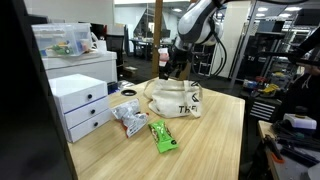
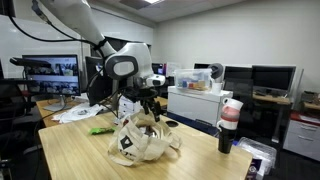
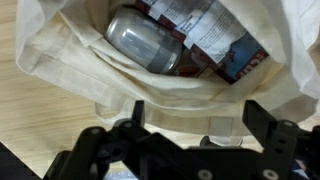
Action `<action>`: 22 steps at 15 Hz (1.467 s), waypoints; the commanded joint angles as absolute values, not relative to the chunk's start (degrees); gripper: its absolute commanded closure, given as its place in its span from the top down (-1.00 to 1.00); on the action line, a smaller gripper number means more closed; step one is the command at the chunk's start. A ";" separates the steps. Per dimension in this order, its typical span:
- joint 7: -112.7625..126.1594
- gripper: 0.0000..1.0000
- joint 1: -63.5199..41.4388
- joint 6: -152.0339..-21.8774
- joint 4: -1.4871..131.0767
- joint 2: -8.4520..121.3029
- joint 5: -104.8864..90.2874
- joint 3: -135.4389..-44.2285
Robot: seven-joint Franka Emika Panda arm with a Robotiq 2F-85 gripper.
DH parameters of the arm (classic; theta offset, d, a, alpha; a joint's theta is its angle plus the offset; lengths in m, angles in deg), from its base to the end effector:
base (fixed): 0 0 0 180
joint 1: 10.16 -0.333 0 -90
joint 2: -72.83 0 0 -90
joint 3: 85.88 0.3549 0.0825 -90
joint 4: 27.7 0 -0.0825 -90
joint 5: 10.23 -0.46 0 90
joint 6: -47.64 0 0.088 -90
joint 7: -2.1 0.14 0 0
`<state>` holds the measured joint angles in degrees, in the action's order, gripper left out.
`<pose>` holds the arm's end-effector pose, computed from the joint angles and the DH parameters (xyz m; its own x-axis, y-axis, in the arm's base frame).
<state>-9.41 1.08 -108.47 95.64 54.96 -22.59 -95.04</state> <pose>0.6177 -0.2353 0.2284 0.9107 -0.3135 0.2688 -0.3164 -0.9480 -0.0339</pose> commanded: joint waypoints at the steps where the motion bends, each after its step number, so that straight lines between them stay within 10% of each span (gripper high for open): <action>1: -5.93 1.00 1.59 -108.94 95.51 53.45 -19.69 -95.11; 22: 3.63 1.00 -0.76 -101.24 91.40 46.43 -18.49 -93.77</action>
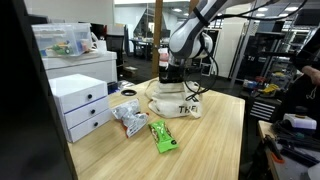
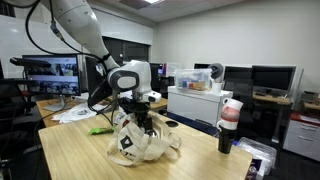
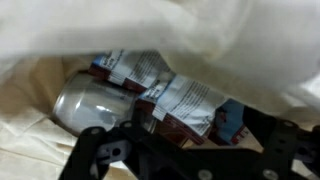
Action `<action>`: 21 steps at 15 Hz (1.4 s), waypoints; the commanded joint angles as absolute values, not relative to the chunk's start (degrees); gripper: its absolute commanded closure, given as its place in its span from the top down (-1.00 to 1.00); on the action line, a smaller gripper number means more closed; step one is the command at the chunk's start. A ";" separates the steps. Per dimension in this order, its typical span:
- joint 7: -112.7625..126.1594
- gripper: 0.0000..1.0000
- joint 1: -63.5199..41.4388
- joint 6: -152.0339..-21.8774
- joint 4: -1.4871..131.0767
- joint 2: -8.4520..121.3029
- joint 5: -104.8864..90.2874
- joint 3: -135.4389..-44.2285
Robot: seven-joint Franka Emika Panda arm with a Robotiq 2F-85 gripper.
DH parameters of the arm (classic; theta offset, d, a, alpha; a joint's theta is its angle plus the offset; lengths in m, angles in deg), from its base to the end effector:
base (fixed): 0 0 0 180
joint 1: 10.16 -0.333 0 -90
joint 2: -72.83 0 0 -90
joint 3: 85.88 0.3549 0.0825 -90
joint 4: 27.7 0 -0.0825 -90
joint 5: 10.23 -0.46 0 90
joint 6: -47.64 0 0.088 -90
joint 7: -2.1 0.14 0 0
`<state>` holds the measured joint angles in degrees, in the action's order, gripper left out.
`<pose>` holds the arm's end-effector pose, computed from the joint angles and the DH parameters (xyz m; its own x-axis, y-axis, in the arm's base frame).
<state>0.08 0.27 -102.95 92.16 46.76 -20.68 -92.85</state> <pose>0.6248 -0.1991 0.1505 0.9133 -0.3980 0.0860 -0.3954 -0.9173 -0.0465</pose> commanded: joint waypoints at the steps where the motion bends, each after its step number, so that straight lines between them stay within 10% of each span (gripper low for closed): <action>1: 4.20 1.00 -0.95 -101.00 91.29 46.37 -18.26 -93.90; 2: 4.68 0.94 -0.99 -100.73 91.15 46.31 -18.08 -93.87; 3: 4.91 0.46 -0.97 -100.43 90.98 46.23 -18.00 -93.83; 14: 6.23 -0.93 -1.28 -98.58 89.35 45.46 -17.79 -94.04; 21: 4.04 -1.00 -0.28 -98.67 91.87 49.72 -18.28 -93.79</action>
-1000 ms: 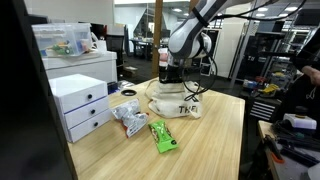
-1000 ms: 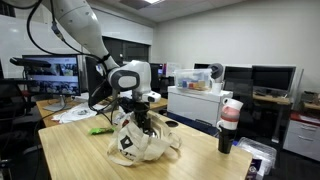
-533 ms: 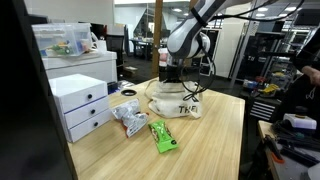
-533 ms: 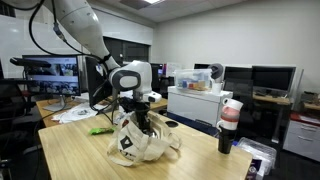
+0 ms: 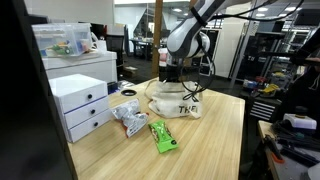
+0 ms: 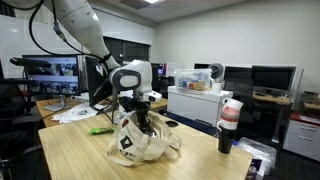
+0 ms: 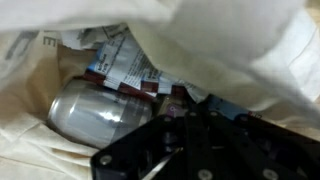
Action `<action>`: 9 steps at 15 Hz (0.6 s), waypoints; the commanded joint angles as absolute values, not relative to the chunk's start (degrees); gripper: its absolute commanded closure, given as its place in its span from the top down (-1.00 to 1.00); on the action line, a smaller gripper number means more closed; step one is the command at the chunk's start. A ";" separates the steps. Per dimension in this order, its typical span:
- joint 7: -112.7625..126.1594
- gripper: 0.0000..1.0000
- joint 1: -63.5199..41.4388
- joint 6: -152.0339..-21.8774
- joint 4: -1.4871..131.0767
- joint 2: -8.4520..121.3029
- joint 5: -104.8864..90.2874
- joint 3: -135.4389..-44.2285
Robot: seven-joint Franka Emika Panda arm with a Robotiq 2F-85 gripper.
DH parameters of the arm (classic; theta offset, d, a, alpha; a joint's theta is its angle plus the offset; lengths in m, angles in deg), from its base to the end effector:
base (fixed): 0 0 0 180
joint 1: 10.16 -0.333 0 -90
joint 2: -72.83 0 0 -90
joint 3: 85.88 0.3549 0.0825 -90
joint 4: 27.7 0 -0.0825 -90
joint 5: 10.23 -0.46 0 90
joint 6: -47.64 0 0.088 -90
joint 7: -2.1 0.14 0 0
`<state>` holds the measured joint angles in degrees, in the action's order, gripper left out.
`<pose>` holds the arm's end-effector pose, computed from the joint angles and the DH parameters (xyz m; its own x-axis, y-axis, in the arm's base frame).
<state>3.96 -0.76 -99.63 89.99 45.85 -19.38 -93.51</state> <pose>0.6335 -0.1953 0.1511 0.9007 -0.4316 0.0496 -0.4303 -0.9020 -0.0344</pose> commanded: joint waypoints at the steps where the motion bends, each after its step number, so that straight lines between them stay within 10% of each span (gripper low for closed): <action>1: 3.86 -1.00 -0.11 -98.66 92.15 50.52 -18.37 -93.84; 9: 1.91 -1.00 3.12 -94.91 93.84 62.01 -21.95 -94.35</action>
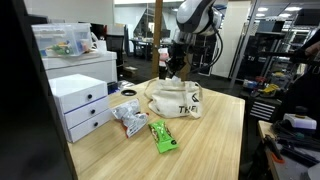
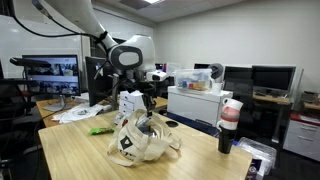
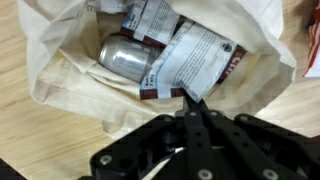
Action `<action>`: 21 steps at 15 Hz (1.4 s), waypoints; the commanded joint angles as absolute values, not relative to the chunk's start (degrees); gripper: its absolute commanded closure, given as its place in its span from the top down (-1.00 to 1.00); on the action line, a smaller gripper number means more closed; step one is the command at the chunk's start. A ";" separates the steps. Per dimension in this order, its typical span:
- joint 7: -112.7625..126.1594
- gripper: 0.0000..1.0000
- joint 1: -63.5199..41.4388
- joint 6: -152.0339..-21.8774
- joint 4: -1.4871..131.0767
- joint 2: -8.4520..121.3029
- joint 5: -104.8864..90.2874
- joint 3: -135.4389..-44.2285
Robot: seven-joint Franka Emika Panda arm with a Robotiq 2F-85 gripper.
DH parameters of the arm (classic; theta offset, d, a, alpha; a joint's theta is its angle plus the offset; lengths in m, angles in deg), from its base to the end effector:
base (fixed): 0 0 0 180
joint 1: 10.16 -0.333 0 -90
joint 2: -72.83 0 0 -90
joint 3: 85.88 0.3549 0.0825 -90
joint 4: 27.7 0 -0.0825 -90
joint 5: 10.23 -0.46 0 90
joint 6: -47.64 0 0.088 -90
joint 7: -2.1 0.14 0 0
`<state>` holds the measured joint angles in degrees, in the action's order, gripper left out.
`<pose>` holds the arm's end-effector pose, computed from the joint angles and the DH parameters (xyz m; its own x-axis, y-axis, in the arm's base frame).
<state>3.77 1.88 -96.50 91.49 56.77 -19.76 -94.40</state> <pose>0.6271 -0.2324 0.2600 0.8614 -0.4845 0.1526 -0.4777 -0.8748 -0.0809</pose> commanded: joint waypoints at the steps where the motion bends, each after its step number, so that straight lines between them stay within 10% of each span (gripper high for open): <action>1: 1.93 -1.00 3.31 -94.87 93.75 62.93 -22.48 -94.50; 21: -8.87 -1.00 -5.14 -98.61 94.63 70.89 -34.76 -89.28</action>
<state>-6.42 -3.47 -96.25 92.69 70.93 -33.23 -90.84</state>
